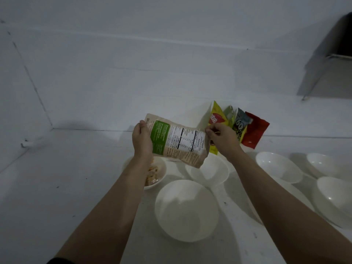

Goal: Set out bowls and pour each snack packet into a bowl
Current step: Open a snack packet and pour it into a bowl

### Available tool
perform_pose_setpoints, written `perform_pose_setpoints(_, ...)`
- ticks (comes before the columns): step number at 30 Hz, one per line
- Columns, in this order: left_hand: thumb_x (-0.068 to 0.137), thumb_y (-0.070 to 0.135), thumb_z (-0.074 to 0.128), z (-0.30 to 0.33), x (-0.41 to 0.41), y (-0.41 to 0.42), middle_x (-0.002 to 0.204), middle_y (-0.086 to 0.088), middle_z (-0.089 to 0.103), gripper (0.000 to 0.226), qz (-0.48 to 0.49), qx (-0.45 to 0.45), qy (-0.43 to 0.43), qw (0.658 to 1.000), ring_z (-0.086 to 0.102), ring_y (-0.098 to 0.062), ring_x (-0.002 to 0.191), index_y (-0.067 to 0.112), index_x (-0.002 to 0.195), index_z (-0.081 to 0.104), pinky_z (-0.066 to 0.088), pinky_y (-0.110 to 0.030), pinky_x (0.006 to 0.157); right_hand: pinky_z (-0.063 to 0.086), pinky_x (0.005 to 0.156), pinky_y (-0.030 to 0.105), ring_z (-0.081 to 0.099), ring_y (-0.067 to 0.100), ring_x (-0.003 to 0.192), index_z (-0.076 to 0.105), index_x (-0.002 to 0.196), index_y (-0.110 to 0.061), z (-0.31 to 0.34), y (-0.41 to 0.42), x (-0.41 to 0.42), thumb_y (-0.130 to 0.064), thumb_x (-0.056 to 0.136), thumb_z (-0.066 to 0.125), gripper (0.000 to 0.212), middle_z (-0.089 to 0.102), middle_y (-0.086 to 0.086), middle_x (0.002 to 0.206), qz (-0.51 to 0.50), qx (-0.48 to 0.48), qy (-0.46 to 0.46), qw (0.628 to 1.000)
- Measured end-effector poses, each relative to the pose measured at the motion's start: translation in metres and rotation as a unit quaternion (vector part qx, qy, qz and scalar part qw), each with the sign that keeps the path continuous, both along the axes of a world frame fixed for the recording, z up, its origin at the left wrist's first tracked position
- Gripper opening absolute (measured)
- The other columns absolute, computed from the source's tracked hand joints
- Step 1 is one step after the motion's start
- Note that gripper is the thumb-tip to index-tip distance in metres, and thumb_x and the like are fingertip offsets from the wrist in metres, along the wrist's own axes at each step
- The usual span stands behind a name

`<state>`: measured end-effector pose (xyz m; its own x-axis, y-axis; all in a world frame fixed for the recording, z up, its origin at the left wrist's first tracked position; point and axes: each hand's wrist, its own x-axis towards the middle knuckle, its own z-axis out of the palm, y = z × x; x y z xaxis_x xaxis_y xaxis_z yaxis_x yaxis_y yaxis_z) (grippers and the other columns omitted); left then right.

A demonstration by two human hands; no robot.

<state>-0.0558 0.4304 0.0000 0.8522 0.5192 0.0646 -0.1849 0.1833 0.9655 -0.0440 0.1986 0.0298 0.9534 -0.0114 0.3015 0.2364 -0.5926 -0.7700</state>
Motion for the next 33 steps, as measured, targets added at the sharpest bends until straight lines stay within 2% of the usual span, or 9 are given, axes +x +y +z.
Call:
perform_pose_setpoints(4,0.104,0.04,0.033,0.001,0.005,-0.017,0.072,-0.004,0.057,0.042,0.035,0.066,-0.015,0.997,0.055,-0.017,0.06,0.008,0.09,0.056,0.049,-0.032,0.06,0.058,0.079,0.039,0.068,0.025,0.087,0.069,0.093,-0.009,-0.01,-0.018,0.007,-0.017,0.098,0.058,0.015,0.07,0.005,0.092,0.008,-0.04,0.018,0.999)
perform_pose_setpoints(8,0.101,0.048,0.033,-0.002,0.007,-0.027,0.077,-0.007,0.058,0.045,0.052,0.088,0.0,0.995,0.056,-0.022,0.066,0.011,0.085,0.055,0.051,-0.04,0.065,0.05,0.062,0.017,0.068,0.023,0.083,0.066,0.093,-0.007,-0.016,-0.029,0.012,-0.016,0.099,0.056,0.015,0.07,0.006,0.09,0.027,-0.055,0.015,0.998)
perform_pose_setpoints(12,0.102,0.046,0.033,0.004,0.005,-0.037,0.076,-0.005,0.055,0.045,0.085,0.106,-0.008,0.991,0.053,-0.019,0.067,0.01,0.083,0.052,0.046,-0.034,0.065,0.055,0.068,0.024,0.065,0.018,0.076,0.065,0.089,-0.008,-0.019,-0.035,0.012,-0.015,0.099,0.055,0.016,0.067,0.004,0.083,0.037,-0.033,-0.002,0.999)
perform_pose_setpoints(15,0.102,0.045,0.035,0.007,0.004,-0.042,0.078,-0.005,0.055,0.046,0.107,0.128,-0.02,0.986,0.053,-0.019,0.071,0.006,0.085,0.053,0.046,-0.035,0.068,0.056,0.08,0.039,0.066,0.021,0.082,0.066,0.088,-0.009,-0.03,-0.039,0.013,-0.014,0.098,0.055,0.015,0.068,0.002,0.082,0.048,-0.006,0.003,0.999)
perform_pose_setpoints(18,0.102,0.043,0.037,0.007,0.0,-0.044,0.076,-0.005,0.053,0.042,0.116,0.134,-0.021,0.984,0.051,-0.019,0.071,0.009,0.082,0.052,0.045,-0.035,0.067,0.058,0.08,0.05,0.068,0.022,0.079,0.065,0.086,-0.011,-0.039,-0.043,0.011,-0.012,0.096,0.056,0.014,0.069,0.0,0.077,0.071,0.034,0.016,0.997)
perform_pose_setpoints(23,0.1,0.045,0.038,0.004,-0.004,-0.047,0.072,-0.002,0.05,0.039,0.11,0.145,-0.025,0.983,0.049,-0.018,0.069,0.018,0.074,0.047,0.042,-0.034,0.066,0.056,0.081,0.05,0.066,0.023,0.082,0.062,0.086,-0.013,-0.039,-0.044,0.006,-0.013,0.098,0.052,0.016,0.066,-0.004,0.077,0.075,0.029,0.02,0.997)
perform_pose_setpoints(27,0.102,0.042,0.037,0.012,-0.004,-0.048,0.068,0.002,0.046,0.039,0.09,0.197,-0.034,0.976,0.045,-0.016,0.067,0.018,0.071,0.043,0.038,-0.03,0.063,0.056,0.083,0.052,0.065,0.024,0.085,0.059,0.088,-0.011,-0.04,-0.043,0.004,-0.014,0.1,0.049,0.016,0.066,-0.001,0.081,0.072,0.036,0.047,0.996)
perform_pose_setpoints(33,0.103,0.041,0.036,0.02,0.001,-0.043,0.068,0.001,0.043,0.045,0.065,0.231,-0.053,0.969,0.042,-0.013,0.065,0.005,0.076,0.043,0.035,-0.029,0.062,0.057,0.081,0.052,0.066,0.024,0.084,0.058,0.085,-0.012,-0.037,-0.043,0.003,-0.012,0.099,0.05,0.016,0.067,0.0,0.08,0.071,0.036,0.04,0.996)
